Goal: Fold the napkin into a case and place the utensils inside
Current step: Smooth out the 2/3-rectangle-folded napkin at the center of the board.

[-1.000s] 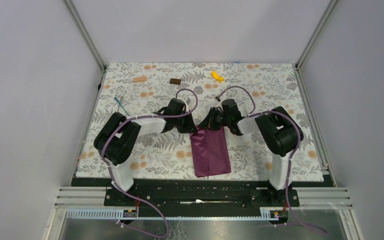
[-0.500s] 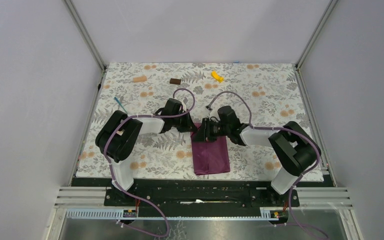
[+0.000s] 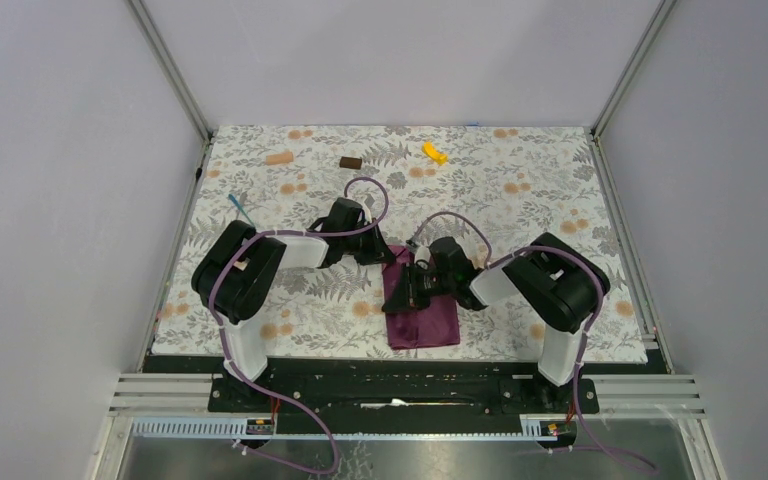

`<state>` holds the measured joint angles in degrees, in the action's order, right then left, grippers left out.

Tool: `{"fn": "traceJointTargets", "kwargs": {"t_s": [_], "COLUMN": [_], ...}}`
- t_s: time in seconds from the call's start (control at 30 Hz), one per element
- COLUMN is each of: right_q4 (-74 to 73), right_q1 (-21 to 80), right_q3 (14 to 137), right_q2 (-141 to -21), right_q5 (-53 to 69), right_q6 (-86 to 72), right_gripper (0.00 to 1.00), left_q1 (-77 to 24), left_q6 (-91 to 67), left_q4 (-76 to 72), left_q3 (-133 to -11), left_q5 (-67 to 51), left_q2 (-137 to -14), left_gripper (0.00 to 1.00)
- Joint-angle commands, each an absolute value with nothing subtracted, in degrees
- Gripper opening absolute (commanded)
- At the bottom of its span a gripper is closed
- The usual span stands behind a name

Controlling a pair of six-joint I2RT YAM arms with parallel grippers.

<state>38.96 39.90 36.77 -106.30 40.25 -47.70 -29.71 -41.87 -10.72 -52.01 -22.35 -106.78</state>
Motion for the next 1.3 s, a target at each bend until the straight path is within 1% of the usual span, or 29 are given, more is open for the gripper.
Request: {"fn": "traceJointTargets", "kwargs": {"t_s": [0.0, 0.43, 0.57, 0.7, 0.8, 0.93, 1.0, 1.07, 1.1, 1.13, 1.2, 1.27], "right_q4": [46.3, 59.2, 58.9, 55.0, 53.5, 57.7, 59.1, 54.7, 50.2, 41.5, 26.1, 12.5], "right_q1": [41.7, 46.0, 47.0, 49.5, 50.7, 50.8, 50.8, 50.8, 50.8, 50.8, 50.5, 48.1], "right_q3": [33.5, 23.1, 20.6, 19.8, 19.7, 18.9, 18.5, 18.8, 19.4, 20.4, 23.3, 25.5], "right_q2": [-107.3, -107.0, -104.1, -101.6, -103.2, -107.3, -106.3, -100.7, -96.6, -91.9, -83.0, -75.1], "right_q5": [41.8, 42.2, 42.1, 40.7, 39.4, 39.1, 39.7, 39.2, 38.3, 36.6, 31.6, 24.5], "right_q6": [-49.6, -54.8, -54.9, -52.2, -50.6, -52.2, -53.7, -53.1, -51.6, -49.7, -44.1, -40.1], "right_gripper": [0.22, 0.25, 0.26, 0.27, 0.28, 0.27, 0.27, 0.28, 0.30, 0.33, 0.41, 0.53], "left_q1": [-29.6, -29.6, -29.6, -29.6, -29.6, -29.6, -29.6, -29.6, -29.6, -29.6, -29.6, -29.6], "left_q6": [-41.1, -41.0, -41.2, -41.1, -40.8, -40.4, -39.7, -38.5, -37.7, -36.9, -35.2, -33.2], "left_q4": [-8.7, -7.5, -7.6, -7.3, -6.8, -6.4, -5.7, -4.9, -4.2, -3.3, -1.1, 1.2], "left_q3": [-51.1, -50.7, -50.8, -51.0, -51.3, -51.7, -52.1, -52.9, -53.5, -54.3, -56.3, -58.5], "left_q5": [-19.2, -17.4, -17.4, -17.3, -17.1, -17.2, -17.4, -17.8, -18.0, -18.3, -18.7, -18.9], "left_q2": [-109.3, -109.5, -110.0, -109.9, -109.8, -109.9, -109.7, -109.2, -109.0, -109.0, -109.4, -110.0], "left_gripper": [0.05, 0.03, 0.03, 0.03, 0.03, 0.03, 0.05, 0.09, 0.11, 0.13, 0.18, 0.22]}}
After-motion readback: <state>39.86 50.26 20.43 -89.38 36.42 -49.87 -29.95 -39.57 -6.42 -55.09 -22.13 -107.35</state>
